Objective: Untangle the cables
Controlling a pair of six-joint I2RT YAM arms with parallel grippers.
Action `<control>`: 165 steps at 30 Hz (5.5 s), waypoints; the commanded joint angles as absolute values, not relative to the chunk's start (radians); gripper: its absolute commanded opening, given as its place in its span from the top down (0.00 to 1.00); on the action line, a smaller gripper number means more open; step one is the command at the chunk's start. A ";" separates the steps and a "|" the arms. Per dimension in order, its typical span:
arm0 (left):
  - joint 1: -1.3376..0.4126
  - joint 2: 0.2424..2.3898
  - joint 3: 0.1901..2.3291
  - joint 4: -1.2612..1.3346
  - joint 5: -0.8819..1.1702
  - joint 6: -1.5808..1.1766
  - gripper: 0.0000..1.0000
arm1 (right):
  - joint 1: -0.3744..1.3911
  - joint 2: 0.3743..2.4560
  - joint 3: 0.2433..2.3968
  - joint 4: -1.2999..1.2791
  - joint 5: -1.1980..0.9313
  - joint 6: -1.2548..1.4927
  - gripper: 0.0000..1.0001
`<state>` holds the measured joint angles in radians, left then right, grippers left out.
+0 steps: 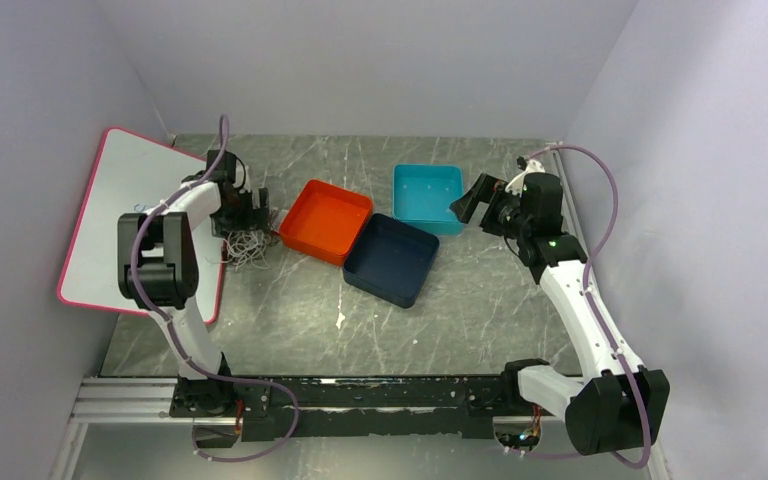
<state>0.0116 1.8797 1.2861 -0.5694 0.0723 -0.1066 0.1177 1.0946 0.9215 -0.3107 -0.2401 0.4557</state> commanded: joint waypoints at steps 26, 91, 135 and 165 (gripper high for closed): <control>-0.029 1.836 1.322 -0.592 -0.014 -0.149 0.80 | 0.108 1.062 0.905 -0.306 -0.226 0.447 0.00; -0.706 1.421 1.032 -0.674 -0.331 -0.324 0.29 | 0.109 1.053 0.902 -0.317 -0.248 0.428 0.00; 0.029 0.908 0.928 -0.493 0.199 -0.401 0.05 | 0.864 1.276 1.070 -0.291 0.191 0.707 0.13; 0.029 0.801 0.840 -0.507 0.318 -0.322 0.04 | 1.190 1.742 1.112 0.019 0.336 0.974 0.50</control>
